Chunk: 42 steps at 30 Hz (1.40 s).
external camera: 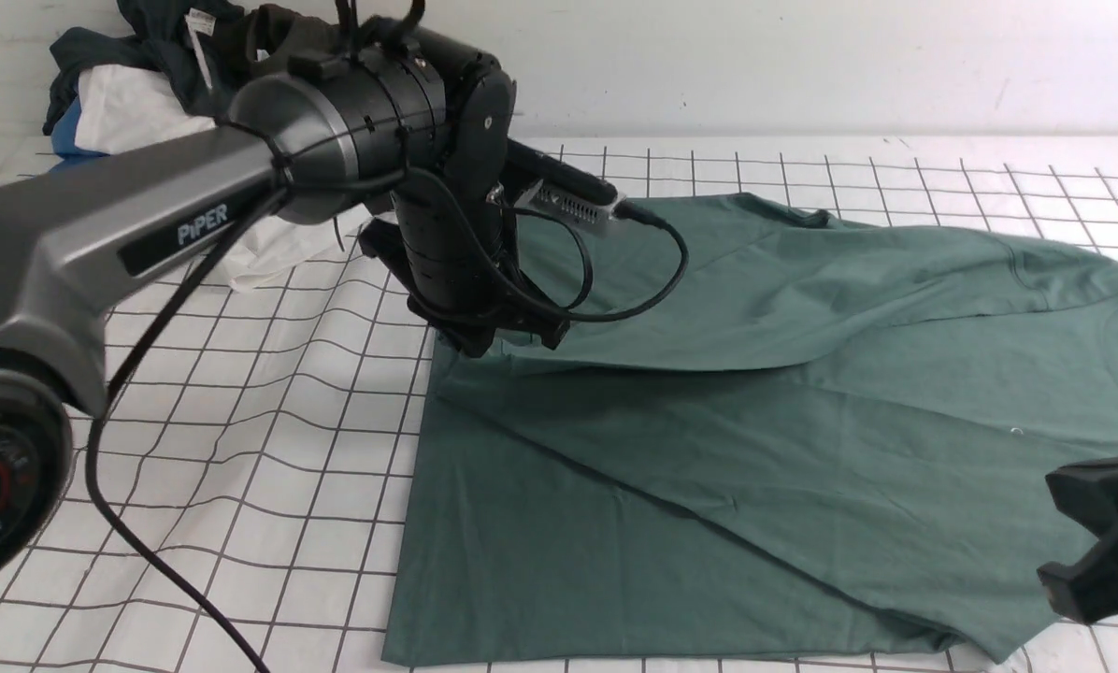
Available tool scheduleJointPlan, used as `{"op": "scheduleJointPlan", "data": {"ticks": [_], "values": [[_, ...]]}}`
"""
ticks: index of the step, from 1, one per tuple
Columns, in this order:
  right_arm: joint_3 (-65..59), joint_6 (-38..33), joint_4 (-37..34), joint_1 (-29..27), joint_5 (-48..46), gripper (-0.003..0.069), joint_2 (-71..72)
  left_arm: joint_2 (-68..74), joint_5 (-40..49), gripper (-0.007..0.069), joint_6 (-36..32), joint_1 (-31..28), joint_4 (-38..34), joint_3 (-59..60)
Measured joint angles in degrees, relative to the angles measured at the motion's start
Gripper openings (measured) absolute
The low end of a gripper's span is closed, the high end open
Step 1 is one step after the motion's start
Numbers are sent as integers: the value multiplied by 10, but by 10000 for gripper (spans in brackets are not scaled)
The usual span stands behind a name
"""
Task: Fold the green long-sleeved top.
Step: Use the left arm to drag and drop the cuff onto the cuff closest to the left arm, then use both arms simultaneously to clamp the lower edge of the clothing fabric
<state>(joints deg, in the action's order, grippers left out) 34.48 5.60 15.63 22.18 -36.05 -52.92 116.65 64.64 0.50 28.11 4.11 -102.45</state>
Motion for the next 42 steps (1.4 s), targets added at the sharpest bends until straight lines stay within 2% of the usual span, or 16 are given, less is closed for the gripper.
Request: {"op": "scheduleJointPlan", "data": {"ticks": [6, 11, 13, 14, 16, 19, 24, 29, 33, 37, 39, 42], "values": [[0, 0, -4, 0, 8, -10, -8, 12, 41, 36, -12, 2, 2, 0], [0, 0, -5, 0, 10, -10, -8, 28, 46, 143, -24, 2, 15, 2], [0, 0, -5, 0, 10, -10, -8, 8, 47, 227, -24, 2, 23, 2], [0, 0, -5, 0, 10, -10, -8, 8, 48, 227, -24, 2, 23, 2], [0, 0, -5, 0, 10, -10, -8, -23, 52, 298, -24, 2, 27, 2], [0, 0, -5, 0, 11, -10, -8, -58, 57, 355, -24, 2, 27, 2], [0, 0, -6, 0, 16, -10, -8, -72, 58, 375, -25, 2, 14, 3], [0, 0, -7, 0, 12, -10, -8, -87, 56, 370, -62, 19, -47, 60], [0, 0, -13, 0, 7, -10, -8, -135, 56, 370, -189, 87, -82, 221], [0, -4, -32, 0, 12, -10, -8, -149, 29, 370, -272, 109, -64, 310], [0, -17, -51, 0, 16, -10, -8, -147, -49, 370, -338, 111, -34, 371], [0, -31, -68, 0, 18, -10, -8, -138, -103, 353, -384, 109, -12, 409]]}}
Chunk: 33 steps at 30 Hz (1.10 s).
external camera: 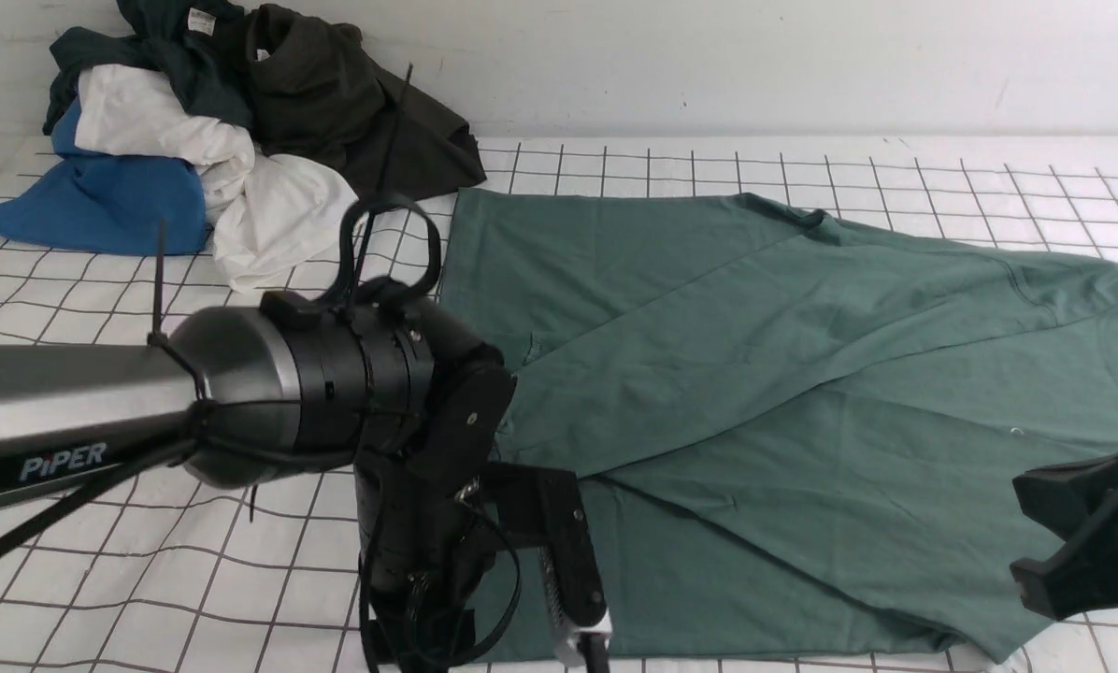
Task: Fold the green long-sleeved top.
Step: Use both arms simultaneously to clamp the lower edge of the clothing fabric
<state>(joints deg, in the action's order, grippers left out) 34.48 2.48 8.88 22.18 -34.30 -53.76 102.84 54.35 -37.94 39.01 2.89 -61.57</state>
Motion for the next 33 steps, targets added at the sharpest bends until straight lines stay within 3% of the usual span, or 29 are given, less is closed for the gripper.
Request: {"op": "scheduleJointPlan", "data": {"ticks": [6, 10, 12, 14, 22, 28, 33], "values": [[0, -25, -26, 0, 5, -10, 0, 19, -39, 267, -54, 0, 3, 23], [0, -25, -29, 0, 5, -10, 0, 22, -41, 157, -59, 0, 6, 22], [0, -34, -29, 0, 4, -10, 0, 18, -44, 61, -39, 0, 15, 22], [0, -45, -29, 0, -3, -10, 0, 8, -46, 18, -18, 0, 22, 23], [3, -74, -27, 0, -39, -10, -1, -91, -35, -5, -3, -10, 31, 27], [38, -127, 35, 0, -220, -14, -90, -142, -37, -5, 13, -77, 29, 27], [38, -144, 98, 0, -181, 33, -191, -144, -37, -5, 21, -110, 8, 28]]}}
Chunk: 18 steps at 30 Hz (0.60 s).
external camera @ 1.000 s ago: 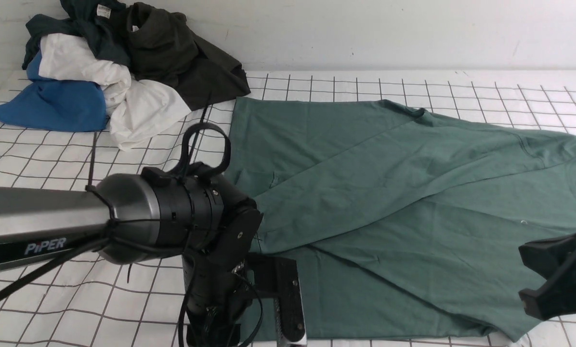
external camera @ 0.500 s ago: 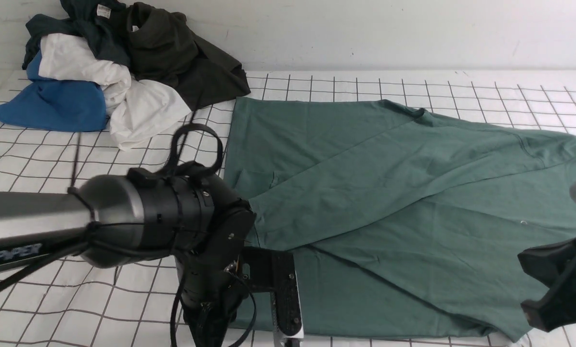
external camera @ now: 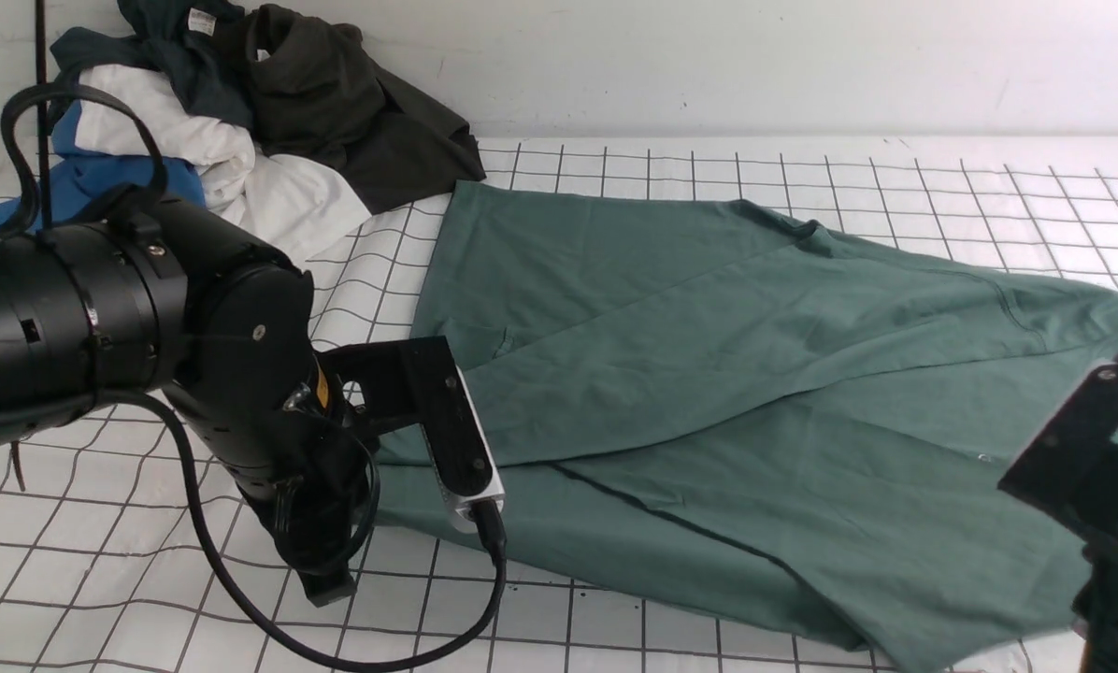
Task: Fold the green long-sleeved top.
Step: Use both arms simultaneously to clamp the lower edge of the clothing fabric
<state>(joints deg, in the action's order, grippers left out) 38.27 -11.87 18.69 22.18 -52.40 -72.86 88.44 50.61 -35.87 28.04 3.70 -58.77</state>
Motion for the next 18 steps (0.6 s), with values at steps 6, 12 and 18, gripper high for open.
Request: {"op": "scheduleJointPlan", "data": {"ticks": [6, 12, 18], "values": [[2, 42, 119, -9, 36, 220, -108, -1, 0, -5, 0, -1, -21, 0], [3, 153, 214, -63, 68, 282, -162, -2, 0, -5, 0, -1, -21, 0], [3, 168, 220, -95, 68, 237, -171, -2, 0, -5, 0, -1, -21, 0]]}}
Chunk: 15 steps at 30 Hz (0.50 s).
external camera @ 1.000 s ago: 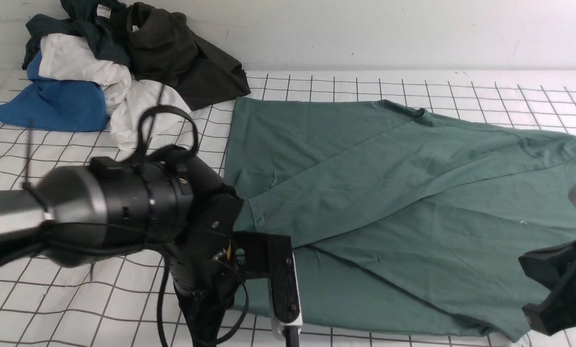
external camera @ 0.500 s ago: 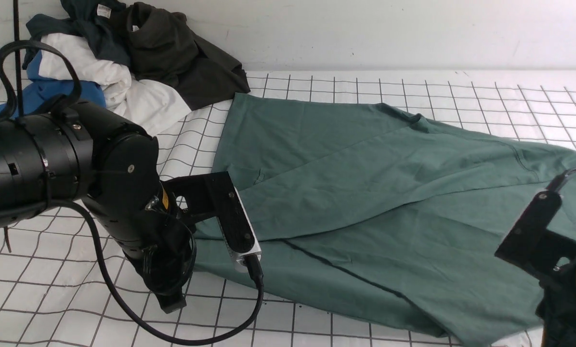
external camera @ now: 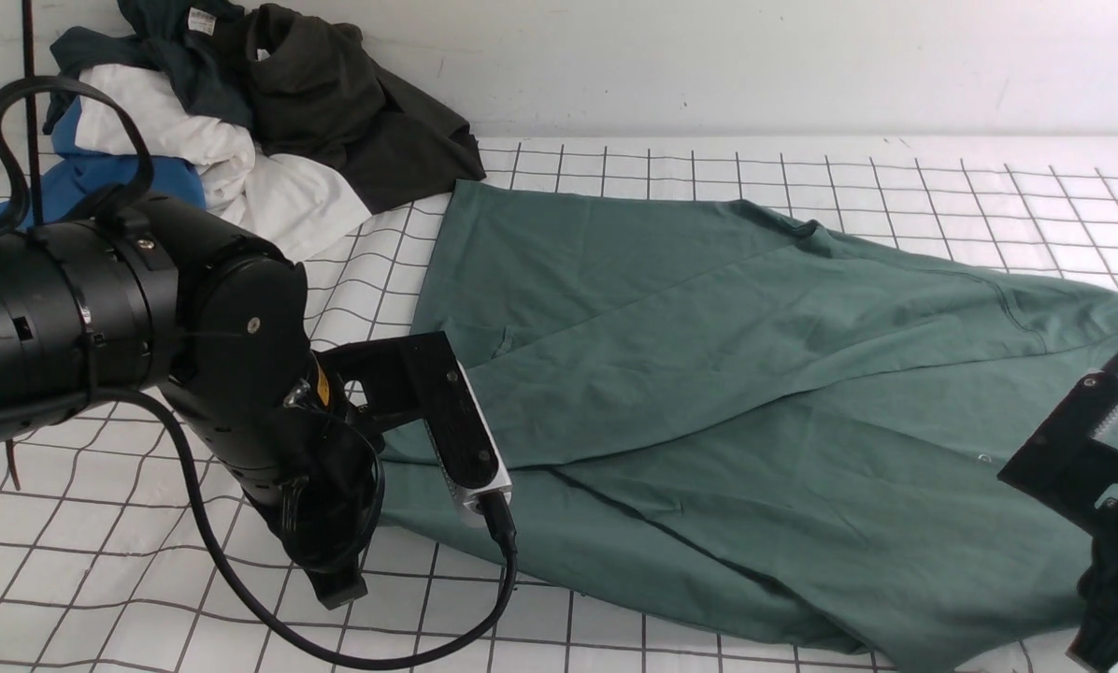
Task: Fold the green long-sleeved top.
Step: Use both arms simultaneously to clamp the lower edge of the clothing fabric
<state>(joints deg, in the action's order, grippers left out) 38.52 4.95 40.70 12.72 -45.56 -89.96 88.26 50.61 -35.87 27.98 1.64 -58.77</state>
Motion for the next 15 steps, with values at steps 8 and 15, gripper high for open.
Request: {"op": "scheduleJointPlan", "data": {"ticks": [8, 15], "values": [[-23, -40, 0, -2, 30, 226, 0, -1, 0, -5, 0, 0, -2, 0], [-39, -44, 45, -2, 64, 310, 0, -1, -1, -5, -17, 0, -16, 1]]}}
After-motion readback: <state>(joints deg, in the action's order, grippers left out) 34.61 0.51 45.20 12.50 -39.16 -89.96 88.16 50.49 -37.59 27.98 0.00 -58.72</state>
